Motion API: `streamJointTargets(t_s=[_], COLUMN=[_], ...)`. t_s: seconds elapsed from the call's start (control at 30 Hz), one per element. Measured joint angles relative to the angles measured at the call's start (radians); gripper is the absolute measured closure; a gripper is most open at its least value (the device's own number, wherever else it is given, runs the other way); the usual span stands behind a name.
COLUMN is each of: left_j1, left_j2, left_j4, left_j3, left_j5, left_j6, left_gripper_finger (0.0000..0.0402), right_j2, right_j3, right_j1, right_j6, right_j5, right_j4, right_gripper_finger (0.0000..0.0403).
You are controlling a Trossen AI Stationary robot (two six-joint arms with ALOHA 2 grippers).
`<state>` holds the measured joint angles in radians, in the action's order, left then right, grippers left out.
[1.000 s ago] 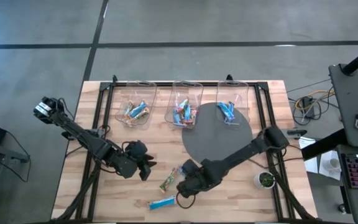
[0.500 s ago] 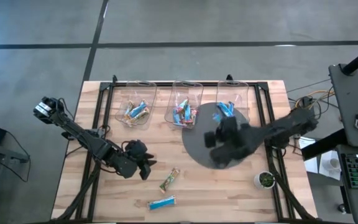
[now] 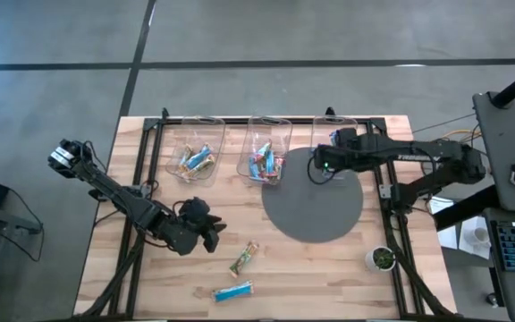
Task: Pick and place Granola Bars by type
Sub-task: Put the blue granola bar into the right transparent bin, then put the yellow granola bar into the left transparent bin
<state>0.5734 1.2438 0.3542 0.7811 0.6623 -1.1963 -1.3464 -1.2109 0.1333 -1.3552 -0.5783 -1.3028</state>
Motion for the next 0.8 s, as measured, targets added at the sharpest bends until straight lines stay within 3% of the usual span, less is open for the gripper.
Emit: streamJointTargets(t_s=[0.23, 0.43, 0.67, 0.8], left_j1=[-0.039, -0.069, -0.098, -0.122], left_j2=[0.000, 0.000, 0.000, -0.001], left_j4=[-0.002, -0.003, -0.003, -0.003], left_j3=[0.000, 0.000, 0.000, 0.000], left_j5=[0.021, 0.019, 0.015, 0.004], left_j6=[-0.035, -0.044, -0.060, -0.055], left_gripper_finger=[0.0271, 0.0271, 0.0271, 0.0271], right_j2=[0.002, -0.010, -0.010, -0.010], right_j3=[0.083, 0.136, 0.177, 0.197], right_j1=[0.113, 0.135, 0.044, -0.040], right_j6=[0.202, 0.226, 0.282, 0.332], right_j5=[0.004, 0.015, 0.082, 0.139], right_j4=[0.130, 0.187, 0.377, 0.571], right_gripper_finger=[0.0302, 0.0261, 0.0230, 0.0225])
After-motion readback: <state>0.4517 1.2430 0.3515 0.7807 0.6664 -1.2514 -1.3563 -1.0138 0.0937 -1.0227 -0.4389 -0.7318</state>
